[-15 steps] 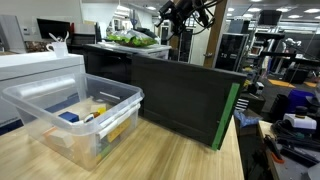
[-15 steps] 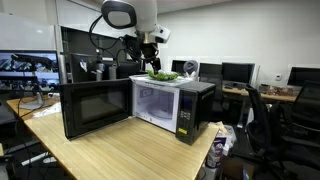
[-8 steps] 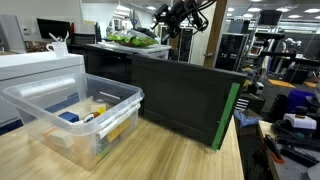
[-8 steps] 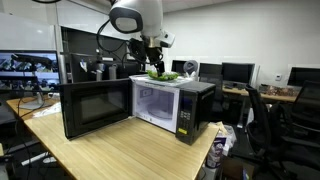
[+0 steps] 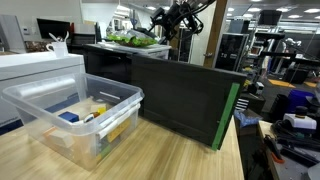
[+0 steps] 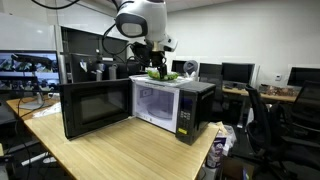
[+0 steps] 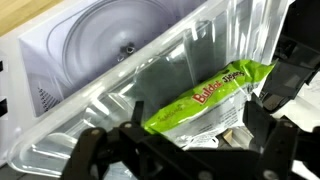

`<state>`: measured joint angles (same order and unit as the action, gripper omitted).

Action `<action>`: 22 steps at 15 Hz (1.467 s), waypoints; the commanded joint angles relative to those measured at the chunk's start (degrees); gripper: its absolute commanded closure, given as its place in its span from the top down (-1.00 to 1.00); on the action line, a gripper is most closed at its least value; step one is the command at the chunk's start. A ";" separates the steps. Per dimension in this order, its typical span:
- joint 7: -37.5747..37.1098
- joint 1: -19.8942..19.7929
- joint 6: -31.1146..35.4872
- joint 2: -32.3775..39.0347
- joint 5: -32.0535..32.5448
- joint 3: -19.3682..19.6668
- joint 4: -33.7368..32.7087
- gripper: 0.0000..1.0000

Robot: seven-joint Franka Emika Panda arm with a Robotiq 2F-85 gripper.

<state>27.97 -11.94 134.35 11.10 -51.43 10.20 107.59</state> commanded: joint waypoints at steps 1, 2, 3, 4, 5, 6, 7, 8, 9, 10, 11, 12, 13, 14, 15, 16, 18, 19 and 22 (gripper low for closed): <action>4.79 -1.87 -2.88 1.10 -2.82 -1.72 -1.93 1.00; 5.26 -1.94 -3.18 1.34 -3.19 -1.83 -2.21 1.00; 5.82 -2.15 -3.79 1.71 -3.79 -1.94 -2.73 1.00; 5.90 -2.51 -4.49 2.19 -4.44 -1.95 -3.31 1.00; 6.32 -2.84 -5.09 2.63 -5.49 -1.95 -3.79 1.00; 6.50 -3.08 -5.35 2.94 -6.40 -1.91 -4.06 1.00; 6.56 -3.29 -5.73 3.24 -6.85 -1.87 -4.37 1.00; 6.66 -3.47 -6.05 3.57 -7.40 -1.82 -4.70 1.00; 6.48 -3.67 -6.42 4.02 -7.62 -1.76 -5.13 1.00; 6.22 -3.74 -6.56 4.24 -7.47 -1.74 -5.26 1.00; 6.00 -3.81 -6.56 4.48 -7.29 -1.74 -5.44 1.00; 5.91 -3.90 -6.67 4.67 -7.17 -1.75 -5.57 1.00; 5.74 -3.96 -6.83 4.92 -6.95 -1.75 -5.76 1.00; 5.77 -4.03 -6.91 5.12 -6.91 -1.78 -5.89 1.00; 5.86 -4.08 -6.88 5.37 -6.98 -1.81 -6.00 1.00; 5.59 -4.08 -6.71 5.85 -6.77 -1.77 -6.30 1.00; 6.30 -4.24 -6.76 6.19 -7.07 -1.92 -6.40 1.00; 6.43 -4.33 -6.91 6.42 -7.11 -1.97 -6.78 1.00; 7.03 -4.45 -7.01 6.59 -7.16 -2.11 -7.41 1.00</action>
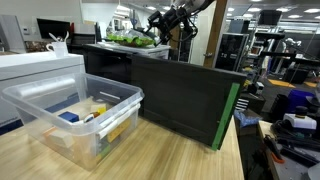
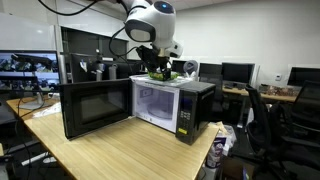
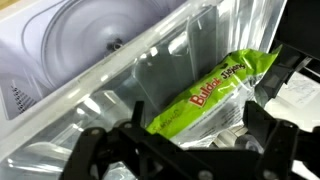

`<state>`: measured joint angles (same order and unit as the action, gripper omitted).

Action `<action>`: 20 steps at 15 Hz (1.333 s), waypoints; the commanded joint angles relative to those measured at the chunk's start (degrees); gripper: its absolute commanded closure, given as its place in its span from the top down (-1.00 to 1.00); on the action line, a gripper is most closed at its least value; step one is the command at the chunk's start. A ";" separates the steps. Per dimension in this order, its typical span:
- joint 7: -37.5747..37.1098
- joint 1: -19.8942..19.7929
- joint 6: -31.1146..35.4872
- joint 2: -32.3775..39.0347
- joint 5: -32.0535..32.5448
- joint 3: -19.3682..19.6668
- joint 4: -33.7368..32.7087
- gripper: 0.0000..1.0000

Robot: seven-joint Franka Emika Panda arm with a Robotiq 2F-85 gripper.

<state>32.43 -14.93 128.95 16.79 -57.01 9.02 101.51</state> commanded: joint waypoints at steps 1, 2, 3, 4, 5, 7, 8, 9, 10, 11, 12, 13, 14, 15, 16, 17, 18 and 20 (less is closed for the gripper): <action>2.71 -1.55 -1.68 1.01 -1.77 -0.99 -1.60 1.00; 2.80 -1.67 -1.76 1.00 -2.11 -1.06 -1.81 1.00; 2.97 -1.77 -1.88 0.95 -2.31 -1.12 -2.01 1.00; 3.07 -1.79 -1.73 0.87 -2.39 -1.15 -2.22 1.00; 3.14 -1.86 -1.83 0.90 -2.53 -1.21 -2.47 1.00; 3.44 -1.96 -1.82 0.93 -2.90 -1.41 -2.86 1.00; 3.67 -2.07 -1.92 0.97 -3.22 -1.40 -2.98 1.00; 3.80 -2.11 -1.99 1.03 -3.44 -1.41 -3.04 0.68; 3.90 -2.12 -1.97 1.06 -3.51 -1.38 -3.05 0.46; 4.05 -2.18 -2.10 1.16 -3.54 -1.36 -3.13 0.31; 3.85 -2.20 -2.20 1.26 -3.40 -1.30 -3.17 0.14; 3.59 -2.21 -2.29 1.38 -3.21 -1.24 -3.24 0.02; 3.30 -2.25 -2.34 1.53 -3.08 -1.18 -3.31 -0.15; 3.22 -2.33 -2.48 1.67 -3.07 -1.18 -3.36 -0.27; 3.12 -2.48 -2.80 1.83 -3.06 -1.18 -3.43 -0.42; 3.05 -2.56 -2.97 1.93 -2.99 -1.17 -3.46 -0.53; 3.02 -2.71 -3.25 2.08 -2.98 -1.15 -3.48 -0.77; 2.19 -2.53 -3.46 2.18 -1.94 -0.95 -3.51 -0.97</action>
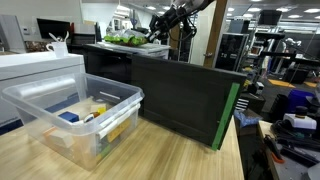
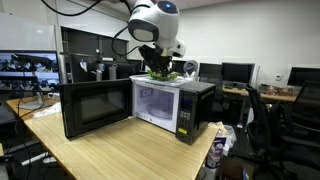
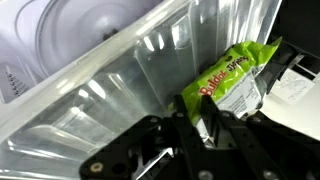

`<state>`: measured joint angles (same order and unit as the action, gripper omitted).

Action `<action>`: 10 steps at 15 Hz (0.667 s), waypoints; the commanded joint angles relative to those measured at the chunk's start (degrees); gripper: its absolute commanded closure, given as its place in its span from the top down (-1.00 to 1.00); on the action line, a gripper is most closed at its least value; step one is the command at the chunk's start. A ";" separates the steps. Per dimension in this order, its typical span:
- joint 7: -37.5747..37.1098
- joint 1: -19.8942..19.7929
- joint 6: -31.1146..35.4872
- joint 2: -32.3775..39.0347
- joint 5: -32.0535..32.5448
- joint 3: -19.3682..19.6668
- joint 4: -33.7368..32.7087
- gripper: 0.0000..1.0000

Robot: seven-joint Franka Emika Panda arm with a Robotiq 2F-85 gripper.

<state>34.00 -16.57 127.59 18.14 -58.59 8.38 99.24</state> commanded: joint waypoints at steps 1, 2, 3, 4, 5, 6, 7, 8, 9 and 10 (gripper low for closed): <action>0.73 -0.86 -2.10 0.85 -0.17 -0.29 -1.20 -0.17; 0.42 -0.94 -2.33 0.97 -0.27 -0.26 -1.25 -0.24; 0.17 -1.04 -2.40 1.09 -0.55 -0.24 -1.24 -0.24; 0.01 -1.22 -2.38 1.25 -0.78 -0.11 -1.18 -0.14; -0.13 -1.39 -2.31 1.40 -0.89 -0.01 -1.17 -0.01; -0.19 -1.72 -2.43 1.58 -1.12 0.07 -1.20 0.11; -0.18 -1.98 -2.47 1.74 -1.09 0.13 -1.20 0.25; -0.17 -2.24 -2.55 1.95 -1.08 0.19 -1.26 0.39; -0.26 -2.52 -2.77 2.19 -1.24 0.18 -1.46 0.50; -0.25 -2.74 -3.08 2.29 -1.38 0.19 -1.80 0.65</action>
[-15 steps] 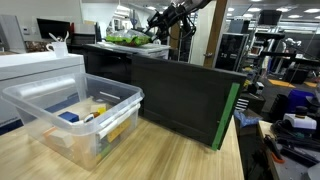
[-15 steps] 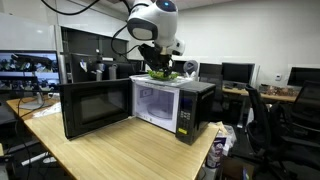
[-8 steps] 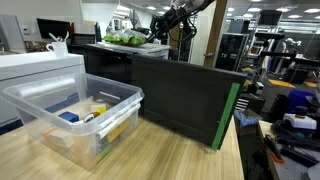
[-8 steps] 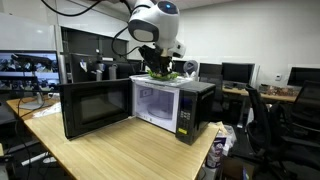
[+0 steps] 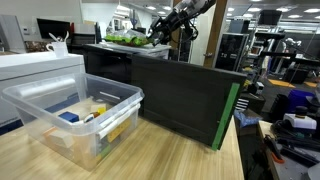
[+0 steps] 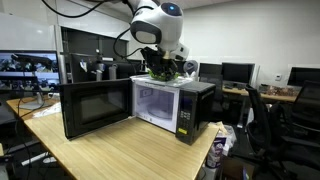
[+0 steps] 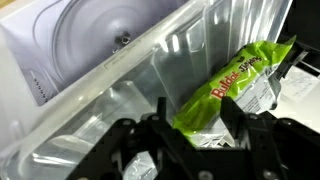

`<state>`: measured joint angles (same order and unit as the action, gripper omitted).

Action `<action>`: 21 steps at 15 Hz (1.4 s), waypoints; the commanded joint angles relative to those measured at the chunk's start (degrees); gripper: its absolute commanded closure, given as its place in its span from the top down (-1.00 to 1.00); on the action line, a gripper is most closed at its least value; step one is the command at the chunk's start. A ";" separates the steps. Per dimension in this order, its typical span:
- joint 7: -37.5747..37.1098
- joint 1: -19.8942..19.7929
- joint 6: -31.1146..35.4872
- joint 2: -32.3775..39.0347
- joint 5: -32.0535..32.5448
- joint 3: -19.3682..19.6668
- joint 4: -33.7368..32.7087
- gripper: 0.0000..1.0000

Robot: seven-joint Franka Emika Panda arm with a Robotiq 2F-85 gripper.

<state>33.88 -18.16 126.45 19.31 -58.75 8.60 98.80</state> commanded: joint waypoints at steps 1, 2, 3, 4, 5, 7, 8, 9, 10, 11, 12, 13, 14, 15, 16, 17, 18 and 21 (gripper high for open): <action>0.05 -1.38 -2.29 1.16 -1.34 -0.07 -1.63 0.82; 0.37 -1.58 -2.66 1.22 -1.44 -0.11 -1.87 0.94; 0.44 -1.71 -2.89 1.25 -1.51 -0.13 -2.09 1.00; 0.56 -1.84 -3.23 1.23 -1.53 -0.16 -2.27 1.00; 0.72 -1.90 -3.30 1.04 -1.61 -0.19 -2.21 1.00; 0.88 -1.45 -2.34 -0.04 -0.91 -0.10 -1.38 1.00; 0.94 -1.06 -1.45 -1.66 -1.24 -0.25 -0.42 1.00; 0.88 -0.91 -1.14 -2.12 -1.25 -0.27 -0.26 1.00; 0.44 -0.68 -0.84 -2.89 -1.22 -0.27 -0.09 1.00; 0.32 -0.63 -0.82 -3.31 -1.36 -0.26 -0.09 1.00; 0.22 -0.61 -1.02 -3.82 -1.50 -0.18 -0.24 1.00; -0.34 -0.53 -0.87 -3.80 -1.28 0.01 -0.42 1.00; -0.45 -0.56 -1.13 -3.89 -1.31 0.09 -0.66 1.00; -0.86 -0.58 -1.17 -3.62 -1.08 0.27 -0.95 1.00; -1.02 -0.65 -1.19 -3.35 -1.00 0.40 -1.10 1.00; -1.33 -0.71 -1.17 -3.10 -0.98 0.54 -1.23 1.00; -1.44 -0.79 -1.14 -2.81 -0.91 0.69 -1.40 1.00; -2.26 -1.14 -1.09 -1.52 -0.64 1.26 -2.03 1.00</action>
<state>33.09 -19.09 125.04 16.91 -58.85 9.51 97.42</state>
